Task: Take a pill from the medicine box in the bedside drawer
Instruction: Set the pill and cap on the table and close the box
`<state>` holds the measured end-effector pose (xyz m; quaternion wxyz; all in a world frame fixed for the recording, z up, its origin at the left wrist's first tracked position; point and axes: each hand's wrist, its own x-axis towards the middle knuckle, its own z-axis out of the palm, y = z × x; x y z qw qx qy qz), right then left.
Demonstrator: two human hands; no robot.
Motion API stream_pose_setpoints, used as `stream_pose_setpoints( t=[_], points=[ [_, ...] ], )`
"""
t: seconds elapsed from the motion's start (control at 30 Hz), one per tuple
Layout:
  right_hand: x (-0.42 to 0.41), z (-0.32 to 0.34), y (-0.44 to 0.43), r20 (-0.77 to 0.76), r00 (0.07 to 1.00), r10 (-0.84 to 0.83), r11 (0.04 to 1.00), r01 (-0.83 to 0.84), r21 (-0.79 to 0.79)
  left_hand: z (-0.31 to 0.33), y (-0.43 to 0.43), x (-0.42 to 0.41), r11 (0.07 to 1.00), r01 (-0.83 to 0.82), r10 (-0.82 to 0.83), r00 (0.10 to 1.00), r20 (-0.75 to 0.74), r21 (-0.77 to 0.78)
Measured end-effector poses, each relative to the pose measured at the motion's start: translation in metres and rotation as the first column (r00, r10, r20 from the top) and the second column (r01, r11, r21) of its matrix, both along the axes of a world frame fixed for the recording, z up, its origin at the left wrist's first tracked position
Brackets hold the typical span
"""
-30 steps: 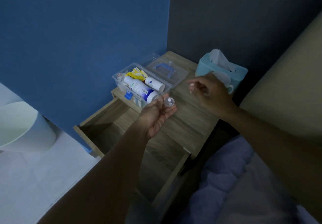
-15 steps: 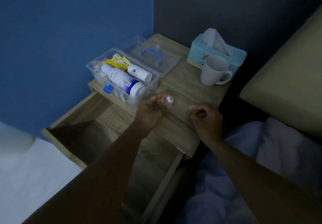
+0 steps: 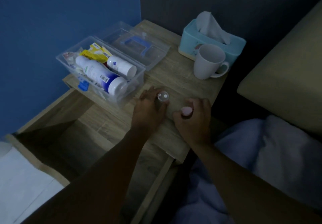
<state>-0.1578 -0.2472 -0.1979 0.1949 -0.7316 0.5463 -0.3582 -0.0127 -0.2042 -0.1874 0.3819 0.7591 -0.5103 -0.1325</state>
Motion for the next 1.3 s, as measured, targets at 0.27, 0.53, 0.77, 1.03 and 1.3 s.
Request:
stream_pose_setpoints(
  t=[0.27,0.53,0.77,1.03,1.3],
  points=[
    [-0.003,0.001,0.000,-0.061,0.995,0.081,0.997,-0.081,0.005,-0.003,0.007,-0.004,0.999,-0.045,0.044,0.998,0.042,0.028],
    [0.000,0.003,0.001,0.043,0.998,0.044,0.999,-0.045,0.028,0.002,0.017,0.000,0.982,0.024,-0.021,1.000,-0.020,0.188],
    [-0.005,0.008,0.000,0.224,0.973,-0.060,0.990,0.030,0.138,0.006,0.055,-0.001,0.930,0.107,-0.211,0.938,0.275,0.351],
    [-0.024,0.033,-0.023,0.220,0.974,0.053,0.976,-0.097,0.196,0.016,0.081,-0.013,0.869,-0.018,-0.223,0.879,0.423,0.495],
    [-0.009,0.095,-0.082,-0.156,0.973,0.169,0.981,-0.182,-0.069,0.020,0.077,-0.012,0.847,0.004,-0.262,0.873,0.411,0.532]
  ],
)
